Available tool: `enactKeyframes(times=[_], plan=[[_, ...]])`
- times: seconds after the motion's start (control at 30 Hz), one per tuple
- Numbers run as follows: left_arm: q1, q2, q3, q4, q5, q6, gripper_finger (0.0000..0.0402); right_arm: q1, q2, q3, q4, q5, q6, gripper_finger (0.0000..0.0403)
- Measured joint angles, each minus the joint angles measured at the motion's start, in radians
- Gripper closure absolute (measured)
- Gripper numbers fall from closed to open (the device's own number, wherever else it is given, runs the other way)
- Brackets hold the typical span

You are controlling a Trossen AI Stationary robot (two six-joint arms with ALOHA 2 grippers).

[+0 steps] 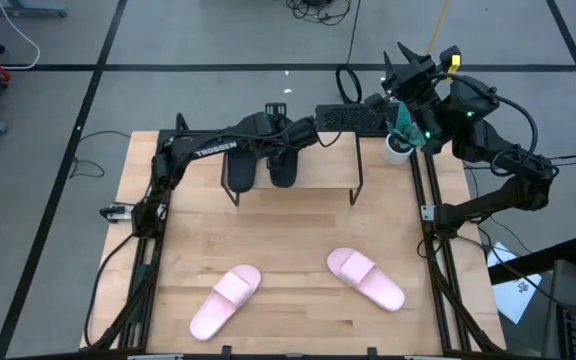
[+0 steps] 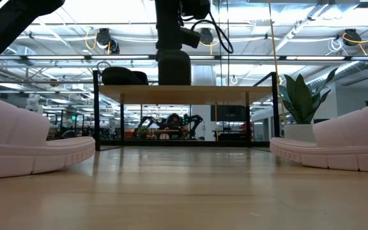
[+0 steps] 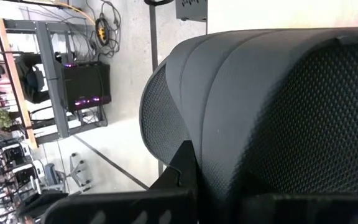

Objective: Pick and place slides into the shelf
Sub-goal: Put the black slipper on the shelf

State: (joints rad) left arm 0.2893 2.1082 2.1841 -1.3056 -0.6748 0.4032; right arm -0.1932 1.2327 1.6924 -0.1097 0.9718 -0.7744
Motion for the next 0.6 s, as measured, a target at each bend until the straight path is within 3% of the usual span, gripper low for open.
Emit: enactKeyframes(times=[0.6], plan=[[-0.029,-0.068,0.001,-0.004,0.018,0.007,0.0401,0.000,0.000,0.000,0.000,0.003,0.003,0.0277]])
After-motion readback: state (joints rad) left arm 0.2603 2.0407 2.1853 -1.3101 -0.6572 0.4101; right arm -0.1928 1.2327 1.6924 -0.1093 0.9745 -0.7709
